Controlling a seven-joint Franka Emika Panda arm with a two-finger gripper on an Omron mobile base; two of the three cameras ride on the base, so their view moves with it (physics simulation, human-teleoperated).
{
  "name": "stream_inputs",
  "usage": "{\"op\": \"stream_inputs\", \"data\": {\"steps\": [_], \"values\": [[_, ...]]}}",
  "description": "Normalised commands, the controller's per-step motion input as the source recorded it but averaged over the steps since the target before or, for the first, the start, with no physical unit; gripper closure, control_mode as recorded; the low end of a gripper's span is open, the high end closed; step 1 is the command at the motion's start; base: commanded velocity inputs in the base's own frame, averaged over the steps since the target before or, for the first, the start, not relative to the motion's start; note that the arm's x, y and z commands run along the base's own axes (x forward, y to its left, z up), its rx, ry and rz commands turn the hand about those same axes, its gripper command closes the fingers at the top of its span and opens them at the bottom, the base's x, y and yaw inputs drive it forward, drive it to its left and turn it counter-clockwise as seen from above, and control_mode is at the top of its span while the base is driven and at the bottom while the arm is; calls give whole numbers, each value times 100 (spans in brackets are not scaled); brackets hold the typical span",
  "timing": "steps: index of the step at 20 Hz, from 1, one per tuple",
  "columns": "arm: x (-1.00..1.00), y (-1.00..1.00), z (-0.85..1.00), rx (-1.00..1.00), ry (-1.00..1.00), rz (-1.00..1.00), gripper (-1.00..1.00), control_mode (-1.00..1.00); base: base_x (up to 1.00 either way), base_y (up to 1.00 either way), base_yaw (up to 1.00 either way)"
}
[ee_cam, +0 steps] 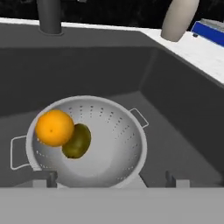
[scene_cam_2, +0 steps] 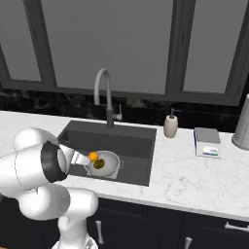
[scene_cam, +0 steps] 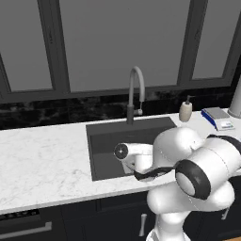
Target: Put the colander in the sink, put the kiwi, orange in the colander, and turn on the sink faucet and pour water over the colander.
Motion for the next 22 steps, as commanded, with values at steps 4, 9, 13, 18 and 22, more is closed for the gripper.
{"op": "stream_inputs", "data": {"steps": [4,9,13,18,22], "values": [[-87,0,100,9,0,-2,-100,-100,0,0,0],[-48,0,100,7,22,0,-100,-100,0,0,0],[-69,-10,95,13,22,-1,-100,-100,0,0,0],[-62,-72,45,39,8,-7,-100,-100,0,0,0],[-4,-97,6,51,0,-16,-100,-100,0,0,0]]}}
